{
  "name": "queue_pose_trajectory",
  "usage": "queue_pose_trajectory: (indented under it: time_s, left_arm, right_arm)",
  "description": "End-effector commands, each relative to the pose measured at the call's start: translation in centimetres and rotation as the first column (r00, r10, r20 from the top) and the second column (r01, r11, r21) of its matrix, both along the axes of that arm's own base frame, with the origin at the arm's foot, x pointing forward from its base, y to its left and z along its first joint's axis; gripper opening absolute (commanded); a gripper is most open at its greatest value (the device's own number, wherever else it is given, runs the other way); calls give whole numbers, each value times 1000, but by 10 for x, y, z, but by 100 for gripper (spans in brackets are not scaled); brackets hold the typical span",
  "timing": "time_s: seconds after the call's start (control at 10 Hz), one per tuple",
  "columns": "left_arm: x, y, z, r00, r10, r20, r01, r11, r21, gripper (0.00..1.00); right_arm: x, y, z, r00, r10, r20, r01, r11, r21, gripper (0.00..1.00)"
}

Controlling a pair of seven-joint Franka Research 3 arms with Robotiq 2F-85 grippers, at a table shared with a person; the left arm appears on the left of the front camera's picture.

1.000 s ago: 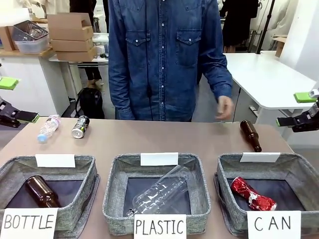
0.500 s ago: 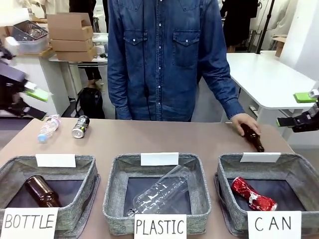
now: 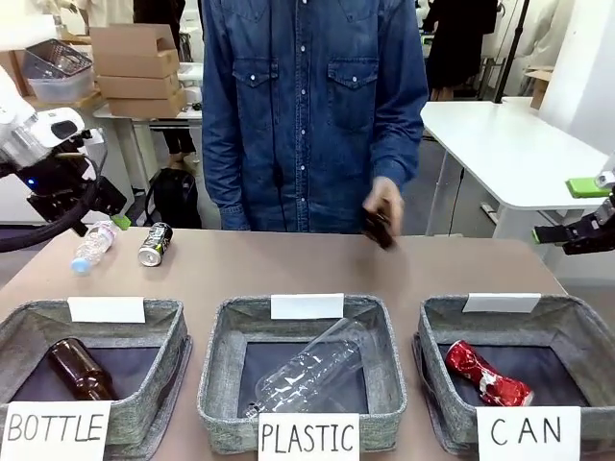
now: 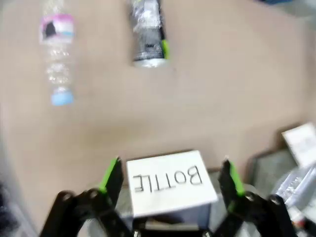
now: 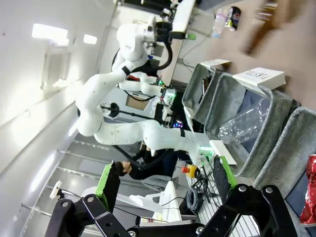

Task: Sort the can waste into the basket.
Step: Pick up the can waste from the table and place it in the right Fabric basket.

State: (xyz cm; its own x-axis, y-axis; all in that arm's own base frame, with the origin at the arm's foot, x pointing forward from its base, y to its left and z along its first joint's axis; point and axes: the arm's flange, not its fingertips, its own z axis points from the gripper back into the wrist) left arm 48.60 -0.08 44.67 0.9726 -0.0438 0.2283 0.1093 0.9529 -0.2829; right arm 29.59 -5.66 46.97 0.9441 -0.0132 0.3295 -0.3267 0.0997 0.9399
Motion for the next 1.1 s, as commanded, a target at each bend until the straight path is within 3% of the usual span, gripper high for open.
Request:
queue_pose_trajectory:
  time_s: [0.0,0.2,0.3,0.5,0.6,0.7,0.8,1.0]
  left_arm:
    - [-18,-14,14,990,-127,56,125,992,32,100]
    - [-18,-14,14,990,-127,56,125,992,32,100]
    - [1,-5,3,999,-36,10,36,999,2,100]
    - [20,7,17,990,-1,142,21,989,-144,100]
    - [44,9,19,986,44,158,-23,991,-135,100]
    - [69,2,11,994,-53,100,71,981,-179,100]
    - [99,-5,-8,998,24,60,-19,996,-85,100]
    - [123,-12,-35,999,23,-43,-27,994,-104,100]
  right_arm:
    - [1,-2,2,1000,8,26,-8,1000,0,100]
    - [1,-2,2,1000,8,26,-8,1000,0,100]
    - [1,-2,2,1000,8,26,-8,1000,0,100]
    - [1,-2,2,1000,8,26,-8,1000,0,100]
    - [1,-2,2,1000,8,26,-8,1000,0,100]
    - [1,-2,2,1000,8,26,-8,1000,0,100]
    - [1,-2,2,1000,8,26,-8,1000,0,100]
    - [1,-2,2,1000,8,26,-8,1000,0,100]
